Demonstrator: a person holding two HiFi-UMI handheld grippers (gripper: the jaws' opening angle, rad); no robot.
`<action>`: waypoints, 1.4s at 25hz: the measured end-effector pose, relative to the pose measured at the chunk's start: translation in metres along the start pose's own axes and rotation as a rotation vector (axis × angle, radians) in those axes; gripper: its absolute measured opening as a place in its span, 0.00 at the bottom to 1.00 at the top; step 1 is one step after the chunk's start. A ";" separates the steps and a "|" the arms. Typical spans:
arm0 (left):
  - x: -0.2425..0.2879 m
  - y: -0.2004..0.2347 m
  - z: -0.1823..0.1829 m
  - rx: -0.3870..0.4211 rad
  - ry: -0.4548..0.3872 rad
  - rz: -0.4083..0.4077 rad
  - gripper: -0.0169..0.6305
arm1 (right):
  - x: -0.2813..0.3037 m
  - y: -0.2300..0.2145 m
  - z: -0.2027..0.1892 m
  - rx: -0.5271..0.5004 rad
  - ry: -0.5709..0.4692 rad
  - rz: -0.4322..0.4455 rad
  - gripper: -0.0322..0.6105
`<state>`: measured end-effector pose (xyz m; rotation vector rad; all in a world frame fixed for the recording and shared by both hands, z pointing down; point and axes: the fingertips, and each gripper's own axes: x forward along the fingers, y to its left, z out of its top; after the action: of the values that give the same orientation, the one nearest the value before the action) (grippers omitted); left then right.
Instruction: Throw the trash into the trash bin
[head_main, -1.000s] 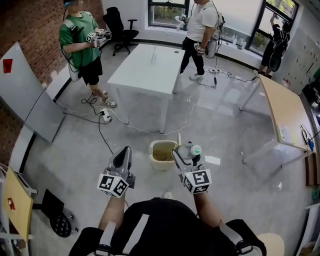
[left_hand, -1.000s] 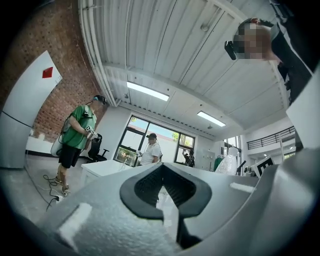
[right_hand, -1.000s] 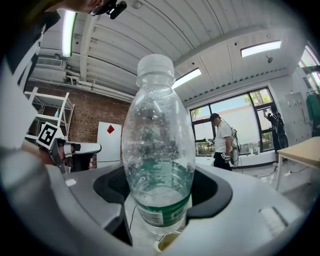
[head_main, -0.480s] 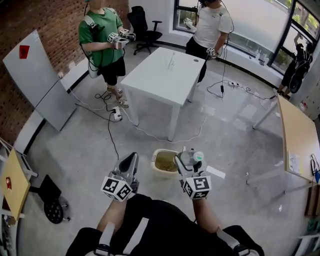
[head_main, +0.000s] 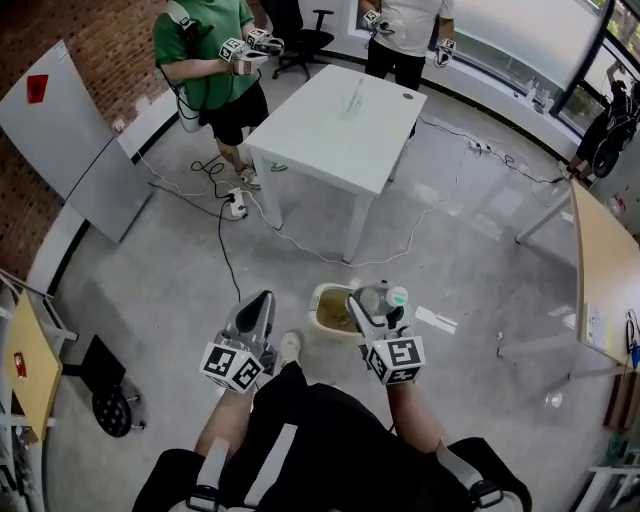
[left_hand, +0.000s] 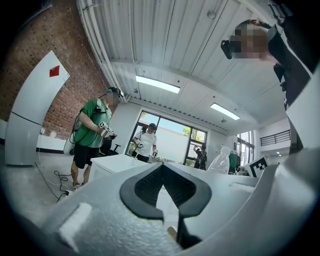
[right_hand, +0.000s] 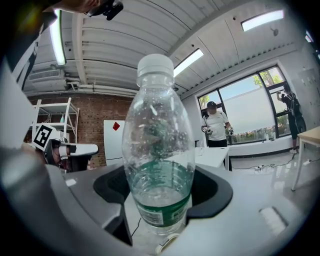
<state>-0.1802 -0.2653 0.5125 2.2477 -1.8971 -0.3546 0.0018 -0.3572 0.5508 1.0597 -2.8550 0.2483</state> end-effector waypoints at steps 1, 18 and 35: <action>0.006 0.007 -0.001 -0.002 0.004 -0.009 0.03 | 0.007 0.000 -0.002 0.004 0.007 -0.007 0.56; 0.122 0.116 0.002 -0.016 0.127 -0.195 0.03 | 0.140 -0.014 -0.018 0.034 0.090 -0.147 0.56; 0.135 0.117 -0.079 -0.066 0.327 -0.279 0.03 | 0.150 -0.020 -0.118 0.150 0.315 -0.212 0.56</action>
<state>-0.2463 -0.4194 0.6125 2.3572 -1.3976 -0.0759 -0.0953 -0.4466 0.6898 1.2163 -2.4563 0.5636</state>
